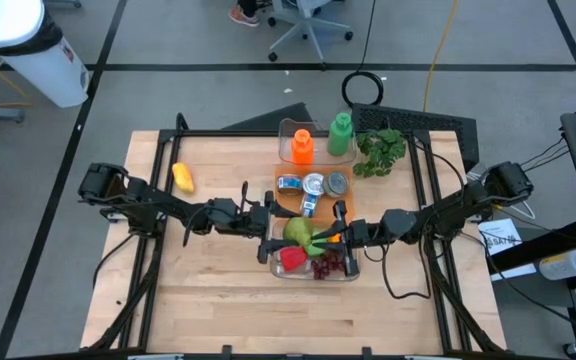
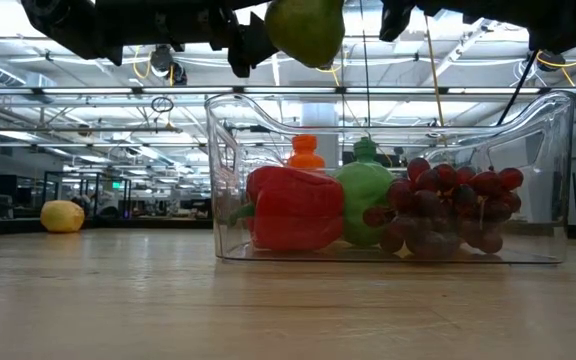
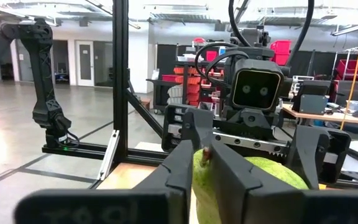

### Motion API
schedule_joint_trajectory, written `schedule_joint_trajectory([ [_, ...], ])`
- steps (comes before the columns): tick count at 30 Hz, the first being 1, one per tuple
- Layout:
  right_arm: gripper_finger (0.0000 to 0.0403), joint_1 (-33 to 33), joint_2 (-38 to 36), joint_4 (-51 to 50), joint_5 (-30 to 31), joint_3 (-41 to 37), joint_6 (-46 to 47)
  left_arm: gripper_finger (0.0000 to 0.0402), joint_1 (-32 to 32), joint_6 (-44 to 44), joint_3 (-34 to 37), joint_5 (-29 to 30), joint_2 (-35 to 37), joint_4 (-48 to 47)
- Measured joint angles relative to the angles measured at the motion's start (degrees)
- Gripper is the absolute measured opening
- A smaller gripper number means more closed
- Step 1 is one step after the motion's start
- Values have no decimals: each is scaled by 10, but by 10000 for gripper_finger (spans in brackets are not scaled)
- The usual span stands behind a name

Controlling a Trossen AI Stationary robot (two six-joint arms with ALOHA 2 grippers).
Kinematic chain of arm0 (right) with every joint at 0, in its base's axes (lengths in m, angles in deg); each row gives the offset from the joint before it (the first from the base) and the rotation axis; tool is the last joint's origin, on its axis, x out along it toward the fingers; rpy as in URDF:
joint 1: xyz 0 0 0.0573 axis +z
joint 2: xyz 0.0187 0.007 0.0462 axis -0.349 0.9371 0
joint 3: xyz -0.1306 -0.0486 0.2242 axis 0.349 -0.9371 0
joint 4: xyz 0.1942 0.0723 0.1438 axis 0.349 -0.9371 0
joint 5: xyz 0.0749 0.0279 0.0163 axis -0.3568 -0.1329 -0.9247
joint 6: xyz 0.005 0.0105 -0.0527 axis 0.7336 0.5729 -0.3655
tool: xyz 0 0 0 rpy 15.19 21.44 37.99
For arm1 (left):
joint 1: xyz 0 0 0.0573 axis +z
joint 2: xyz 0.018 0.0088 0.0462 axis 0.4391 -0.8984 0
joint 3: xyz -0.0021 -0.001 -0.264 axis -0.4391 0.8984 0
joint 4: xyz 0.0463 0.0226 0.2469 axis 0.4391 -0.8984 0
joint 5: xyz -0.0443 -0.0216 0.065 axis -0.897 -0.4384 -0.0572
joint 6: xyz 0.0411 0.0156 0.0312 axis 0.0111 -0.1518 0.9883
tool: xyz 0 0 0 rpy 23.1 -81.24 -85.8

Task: Pick & Place Food Item
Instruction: Put the green pear into the bottom transparent bin

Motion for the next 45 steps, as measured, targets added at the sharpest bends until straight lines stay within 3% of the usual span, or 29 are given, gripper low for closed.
schedule_joint_trajectory([
  [5, 8, 0, 0, 0, 1, 0, -14, 314, 2, -2, 0, 0, 0, 0],
  [16, 2, 0, -3, -26, 2, 1, -37, 350, 3, -10, 1, -3, -1, -6],
  [24, 1, 15, -66, -155, 0, 1, -24, 382, 8, -9, 0, -9, 55, -101],
  [30, 1, 27, -87, -234, -61, 1, 51, 375, 17, -15, 0, -3, 95, -160],
  [37, 0, 32, -36, -256, -60, 0, 139, 373, 17, -27, 0, 36, 89, -169],
  [45, 0, 30, 2, -262, -60, 1, 202, 370, 17, -28, 0, 38, 89, -170],
])
